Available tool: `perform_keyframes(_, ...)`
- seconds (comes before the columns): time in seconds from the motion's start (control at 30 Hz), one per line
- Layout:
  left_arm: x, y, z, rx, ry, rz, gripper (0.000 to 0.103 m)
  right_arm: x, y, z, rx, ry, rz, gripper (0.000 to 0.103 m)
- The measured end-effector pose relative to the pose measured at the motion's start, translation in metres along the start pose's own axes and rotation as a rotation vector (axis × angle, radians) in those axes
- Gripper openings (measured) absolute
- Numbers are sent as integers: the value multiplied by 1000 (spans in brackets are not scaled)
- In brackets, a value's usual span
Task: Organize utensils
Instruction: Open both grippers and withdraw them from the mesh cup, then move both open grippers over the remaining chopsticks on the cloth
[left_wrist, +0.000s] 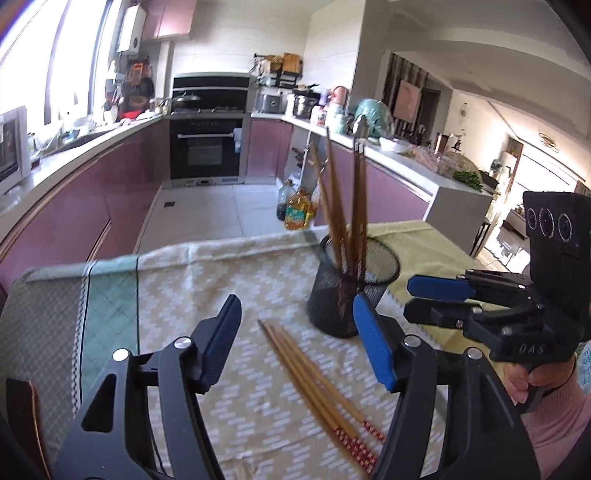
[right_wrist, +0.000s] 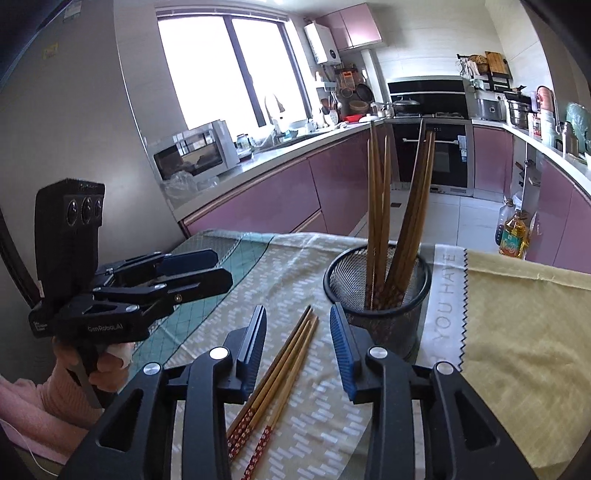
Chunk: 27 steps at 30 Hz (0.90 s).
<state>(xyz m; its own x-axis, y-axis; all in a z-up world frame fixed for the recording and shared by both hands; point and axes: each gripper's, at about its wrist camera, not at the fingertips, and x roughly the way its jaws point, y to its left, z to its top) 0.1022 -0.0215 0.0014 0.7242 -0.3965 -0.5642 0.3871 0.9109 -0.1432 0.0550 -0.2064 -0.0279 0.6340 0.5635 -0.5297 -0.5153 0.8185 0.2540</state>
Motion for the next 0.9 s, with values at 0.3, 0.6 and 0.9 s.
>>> perform_keyframes(0.3,23,19,-52,-56,156,32,64,51,10,-47,20,184,-19,34)
perform_keyframes(0.6,38,9,-72,-31,214,46,64,69,21,-62,10,225,-64,34)
perform_keyframes(0.9,48,4,-77,-9,246,66,64,74,25,-67,-1,240,-100,34)
